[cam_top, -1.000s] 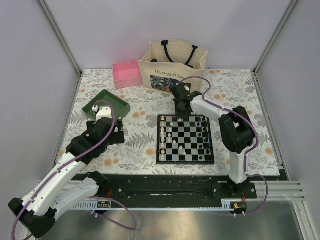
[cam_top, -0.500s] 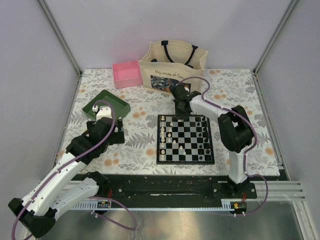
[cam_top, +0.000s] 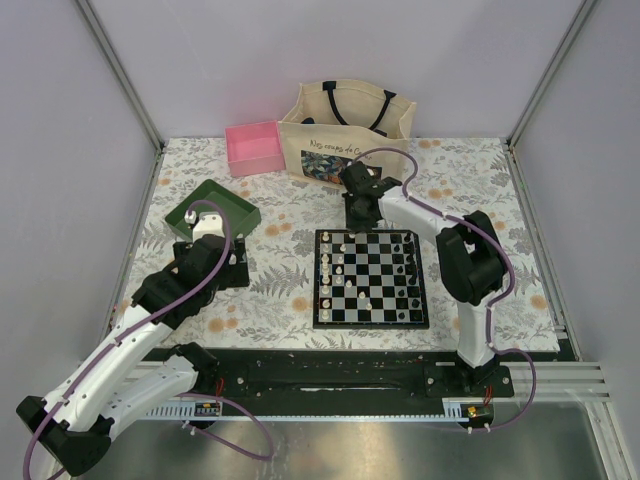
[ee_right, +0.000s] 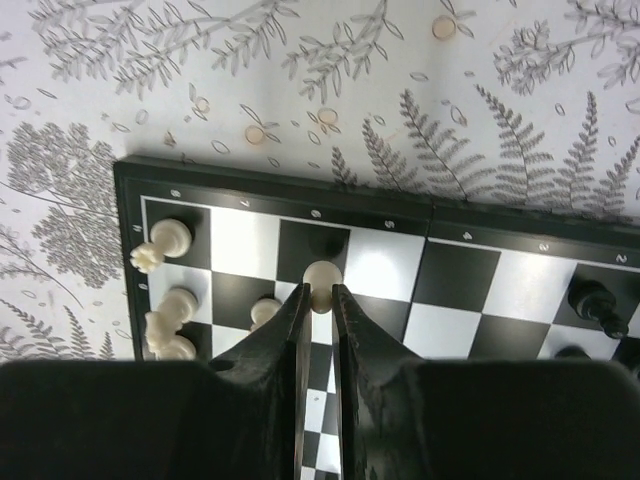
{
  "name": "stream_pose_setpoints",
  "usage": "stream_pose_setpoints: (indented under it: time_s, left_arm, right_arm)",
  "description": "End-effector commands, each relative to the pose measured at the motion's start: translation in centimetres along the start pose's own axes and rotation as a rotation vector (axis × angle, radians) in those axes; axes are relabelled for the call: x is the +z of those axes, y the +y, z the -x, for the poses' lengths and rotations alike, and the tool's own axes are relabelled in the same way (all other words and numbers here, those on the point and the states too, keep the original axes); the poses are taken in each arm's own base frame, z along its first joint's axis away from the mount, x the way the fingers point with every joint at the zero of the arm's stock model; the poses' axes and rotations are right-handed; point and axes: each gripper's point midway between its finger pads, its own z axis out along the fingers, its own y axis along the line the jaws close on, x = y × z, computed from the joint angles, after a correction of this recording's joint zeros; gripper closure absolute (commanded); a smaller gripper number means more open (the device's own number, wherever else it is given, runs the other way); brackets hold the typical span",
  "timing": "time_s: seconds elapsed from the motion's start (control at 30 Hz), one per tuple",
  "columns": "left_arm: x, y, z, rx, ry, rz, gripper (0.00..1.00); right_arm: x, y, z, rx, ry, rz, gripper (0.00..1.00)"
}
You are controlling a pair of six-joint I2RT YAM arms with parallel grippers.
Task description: Set up the chess pieces on the board
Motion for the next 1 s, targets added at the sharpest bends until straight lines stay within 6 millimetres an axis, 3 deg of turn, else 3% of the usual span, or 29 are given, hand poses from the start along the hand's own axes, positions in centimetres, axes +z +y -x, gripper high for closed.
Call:
stream_pose_setpoints:
  time_s: [0.0, 0.6, 0.97]
  left_arm:
    - [-0.2, 0.0, 1.4, -0.031, -0.042, 0.006, 0.01]
    - [-0.3, 0.0, 1.4, -0.034, -0.044, 0.002, 0.01]
    - [-0.3, -0.1, 1.5, -0.036, -0.046, 0.0, 0.01]
  right_arm:
    - [0.0, 2.5, 1.4, -0.008, -0.031, 0.054, 0.8]
    - [0.7, 5.1, 1.1, -0.046, -0.025, 0.076, 0.79]
    - [1.1, 5.4, 0.5, -0.052, -0.007, 0.076, 0.77]
